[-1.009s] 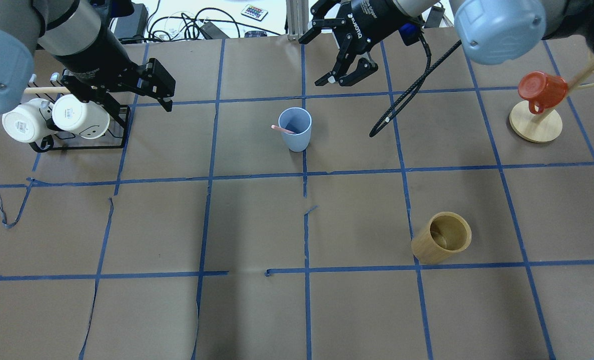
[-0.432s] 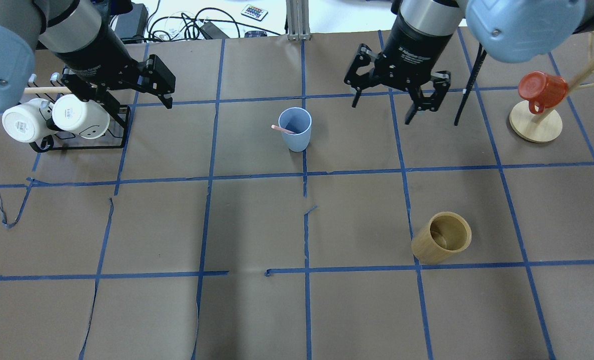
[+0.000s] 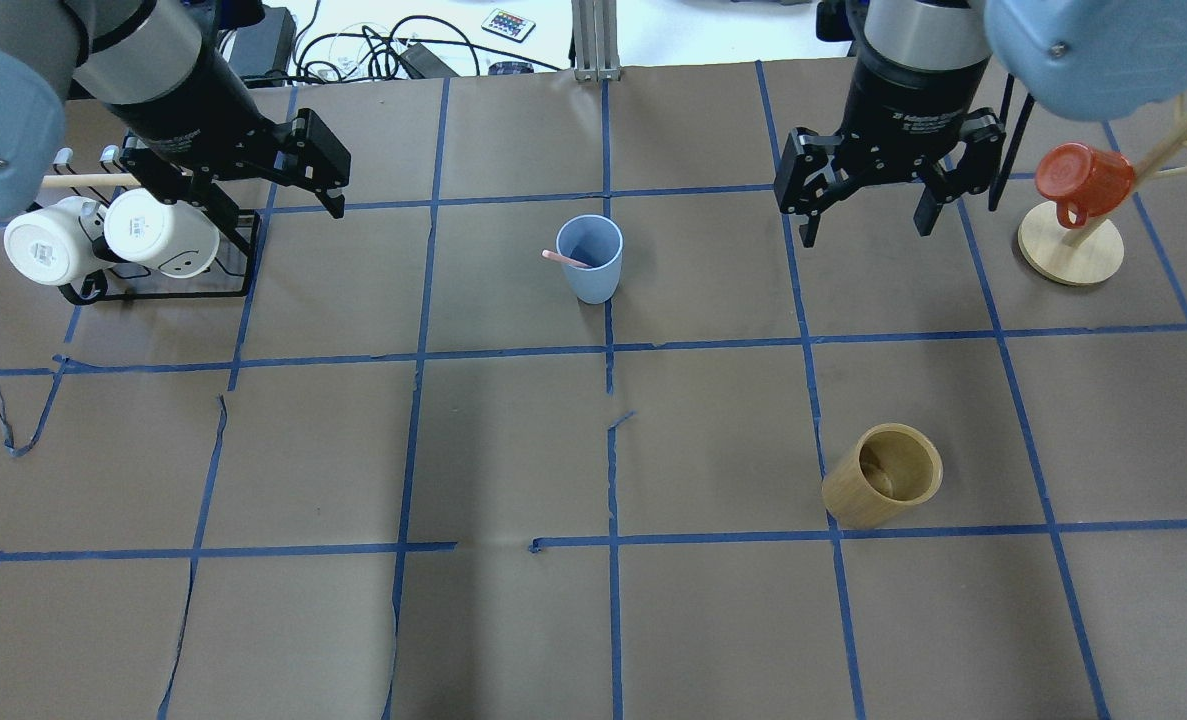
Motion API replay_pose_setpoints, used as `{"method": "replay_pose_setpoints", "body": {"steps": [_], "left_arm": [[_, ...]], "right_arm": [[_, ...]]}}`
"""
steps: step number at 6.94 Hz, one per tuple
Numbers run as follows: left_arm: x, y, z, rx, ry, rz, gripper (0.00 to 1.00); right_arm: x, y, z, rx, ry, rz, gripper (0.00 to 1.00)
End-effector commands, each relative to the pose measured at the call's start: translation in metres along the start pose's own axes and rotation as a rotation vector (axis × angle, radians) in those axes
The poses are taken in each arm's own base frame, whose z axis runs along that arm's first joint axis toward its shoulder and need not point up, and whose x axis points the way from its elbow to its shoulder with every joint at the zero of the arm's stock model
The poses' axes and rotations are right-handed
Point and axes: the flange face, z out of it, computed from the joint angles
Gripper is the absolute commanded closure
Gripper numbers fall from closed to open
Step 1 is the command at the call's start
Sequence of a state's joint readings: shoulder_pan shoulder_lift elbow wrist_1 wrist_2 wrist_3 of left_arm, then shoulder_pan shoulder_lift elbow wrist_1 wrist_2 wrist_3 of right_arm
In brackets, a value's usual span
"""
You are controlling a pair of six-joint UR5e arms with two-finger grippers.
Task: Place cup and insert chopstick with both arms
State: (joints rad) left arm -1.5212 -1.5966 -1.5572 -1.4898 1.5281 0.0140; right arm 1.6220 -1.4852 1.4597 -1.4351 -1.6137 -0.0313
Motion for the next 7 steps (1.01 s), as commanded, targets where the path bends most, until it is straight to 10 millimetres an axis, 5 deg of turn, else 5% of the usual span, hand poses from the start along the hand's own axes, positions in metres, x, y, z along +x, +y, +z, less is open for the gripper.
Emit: {"method": "replay_pose_setpoints", "body": {"steps": [1,3,7], "left_arm": [[0.001,0.011,-0.018,0.008,-0.001,0.001,0.00],[0.001,0.009,-0.021,-0.004,-0.001,0.000,0.00],[0.001,0.008,-0.025,0.003,0.000,0.000,0.00]], "right_arm": [[0.024,0.012,-0.018,0.043,0.008,-0.034,0.00],[0.031,0.016,-0.035,0.118,0.015,-0.016,0.00],[0.028,0.020,0.006,0.038,-0.010,0.056,0.03]]}}
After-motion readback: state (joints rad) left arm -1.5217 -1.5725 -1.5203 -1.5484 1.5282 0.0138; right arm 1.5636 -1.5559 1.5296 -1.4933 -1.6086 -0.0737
